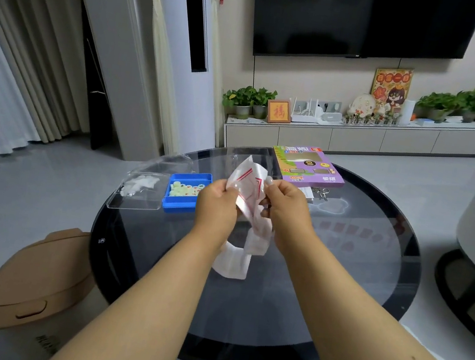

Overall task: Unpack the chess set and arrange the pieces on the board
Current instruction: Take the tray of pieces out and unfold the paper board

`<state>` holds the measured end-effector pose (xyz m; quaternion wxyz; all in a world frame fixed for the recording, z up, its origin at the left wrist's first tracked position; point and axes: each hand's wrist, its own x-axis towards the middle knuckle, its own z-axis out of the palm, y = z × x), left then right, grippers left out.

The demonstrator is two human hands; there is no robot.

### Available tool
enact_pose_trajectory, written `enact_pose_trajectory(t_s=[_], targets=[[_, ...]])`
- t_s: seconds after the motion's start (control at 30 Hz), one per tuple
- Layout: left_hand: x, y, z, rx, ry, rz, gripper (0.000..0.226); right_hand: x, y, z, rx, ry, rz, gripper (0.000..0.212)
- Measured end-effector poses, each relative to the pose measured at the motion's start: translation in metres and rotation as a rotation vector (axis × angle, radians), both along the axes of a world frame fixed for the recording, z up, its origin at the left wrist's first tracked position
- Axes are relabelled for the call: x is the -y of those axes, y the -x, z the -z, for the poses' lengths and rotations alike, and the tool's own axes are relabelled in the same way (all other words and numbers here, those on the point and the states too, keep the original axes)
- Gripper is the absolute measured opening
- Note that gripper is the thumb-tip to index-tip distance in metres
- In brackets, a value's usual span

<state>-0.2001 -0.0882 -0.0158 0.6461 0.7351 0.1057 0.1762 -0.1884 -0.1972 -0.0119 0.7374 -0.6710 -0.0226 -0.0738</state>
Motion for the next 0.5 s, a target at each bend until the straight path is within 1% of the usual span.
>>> enact_pose_trajectory(t_s=[0.07, 0.13, 0.17, 0.27, 0.37, 0.43, 0.5], targets=[[-0.009, -0.003, -0.002, 0.027, 0.041, -0.115, 0.025, 0.006, -0.007, 0.000, -0.042, 0.011, 0.042, 0.033], [-0.020, -0.006, -0.005, 0.064, 0.014, -0.217, 0.042, 0.013, -0.015, 0.000, -0.066, 0.066, 0.114, 0.033], [-0.025, -0.008, -0.007, 0.079, -0.016, -0.233, 0.046, 0.015, -0.018, -0.001, -0.065, 0.118, 0.157, 0.033], [-0.032, -0.010, -0.015, 0.091, -0.234, -0.267, 0.043, 0.014, -0.020, -0.006, -0.010, 0.316, 0.273, 0.032], [-0.036, -0.011, -0.017, 0.156, -0.423, -0.285, 0.039, 0.010, -0.019, -0.011, 0.077, 0.415, 0.347, 0.027], [-0.039, -0.011, -0.018, 0.183, -0.489, -0.266, 0.037, 0.009, -0.021, -0.012, 0.117, 0.437, 0.370, 0.024], [-0.042, -0.011, -0.018, 0.146, -0.500, -0.233, 0.038, 0.010, -0.022, -0.013, 0.149, 0.445, 0.389, 0.025]])
